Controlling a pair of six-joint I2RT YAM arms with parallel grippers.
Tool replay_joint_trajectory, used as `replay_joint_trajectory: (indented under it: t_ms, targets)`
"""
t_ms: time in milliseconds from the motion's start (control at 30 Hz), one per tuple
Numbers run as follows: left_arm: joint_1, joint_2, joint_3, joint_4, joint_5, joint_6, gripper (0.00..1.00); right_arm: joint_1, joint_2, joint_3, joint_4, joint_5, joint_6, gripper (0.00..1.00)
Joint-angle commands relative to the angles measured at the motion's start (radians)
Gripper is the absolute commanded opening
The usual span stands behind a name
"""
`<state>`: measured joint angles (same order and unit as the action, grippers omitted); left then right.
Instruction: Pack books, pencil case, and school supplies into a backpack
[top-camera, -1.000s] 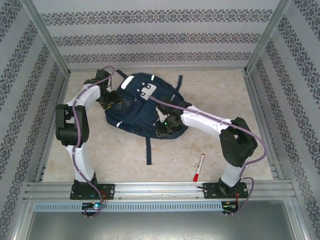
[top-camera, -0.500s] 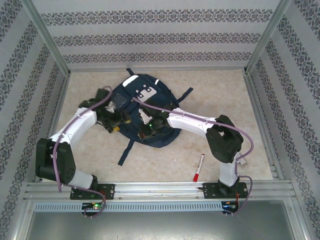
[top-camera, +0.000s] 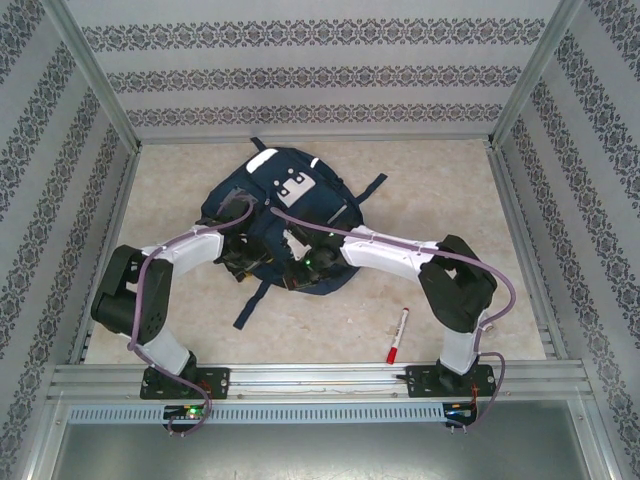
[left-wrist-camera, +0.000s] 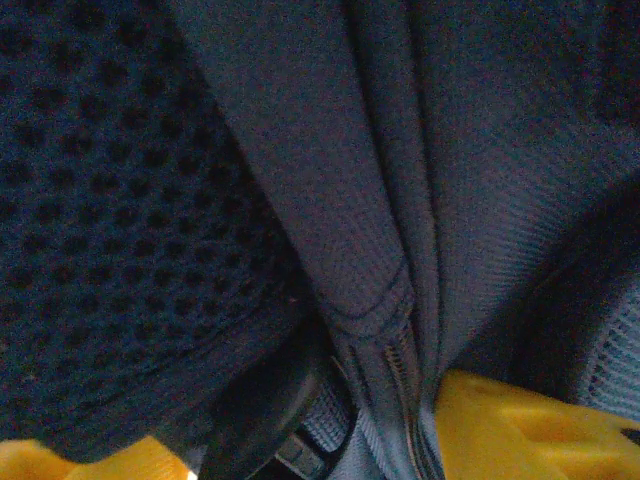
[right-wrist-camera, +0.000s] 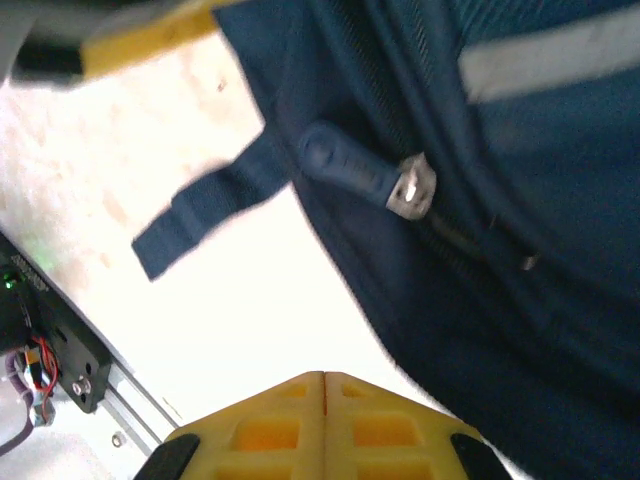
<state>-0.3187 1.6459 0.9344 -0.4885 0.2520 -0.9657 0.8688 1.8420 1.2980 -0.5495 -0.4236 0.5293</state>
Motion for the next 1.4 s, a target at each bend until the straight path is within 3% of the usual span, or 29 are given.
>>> replay_joint_trajectory:
  t_ms: [0,100,200,267,433,500,567,633,667,733,833,1067,1367]
  targets:
    - [0.028,0.069,0.007,0.006,-0.150,0.004,0.59,0.002,-0.053,-0.019,-0.115,0.091,0.002,0.00]
    - [0.054,0.067,0.003,0.004,-0.127,0.014,0.51,-0.024,-0.064,0.002,-0.257,0.172,-0.045,0.00]
    - [0.055,0.043,0.024,-0.005,-0.102,0.039,0.44,-0.036,-0.093,0.009,-0.277,0.177,-0.056,0.01]
    - [0.056,0.027,0.038,-0.025,-0.072,0.039,0.39,-0.034,-0.098,0.034,-0.250,0.138,-0.018,0.20]
    - [0.044,-0.053,0.011,0.001,0.003,-0.001,0.16,-0.025,-0.092,0.080,-0.128,0.170,0.142,0.35]
    - [0.038,-0.097,0.008,-0.005,0.012,-0.010,0.11,-0.026,-0.087,0.103,-0.114,0.217,0.190,0.36]
    - [0.033,-0.153,0.004,0.003,0.020,-0.034,0.10,-0.028,-0.093,0.124,-0.111,0.245,0.271,0.39]
    - [0.031,-0.197,0.004,0.027,0.035,-0.060,0.10,-0.034,-0.104,0.152,-0.177,0.305,0.472,0.42]
    - [0.030,-0.213,0.008,0.042,0.048,-0.078,0.09,-0.047,-0.107,0.174,-0.241,0.280,0.585,0.42]
    - [0.026,-0.235,0.009,0.079,0.076,-0.113,0.09,-0.049,-0.136,0.121,-0.158,0.178,0.744,0.42]
    - [0.010,-0.254,0.008,0.139,0.098,-0.158,0.08,-0.022,-0.159,0.070,-0.090,0.178,0.912,0.42]
    - [-0.028,-0.274,-0.029,0.259,0.115,-0.193,0.08,0.005,-0.121,0.108,-0.054,0.235,1.071,0.39]
    - [-0.043,-0.277,-0.078,0.330,0.134,-0.213,0.08,-0.006,-0.006,0.140,-0.018,0.251,1.128,0.32]
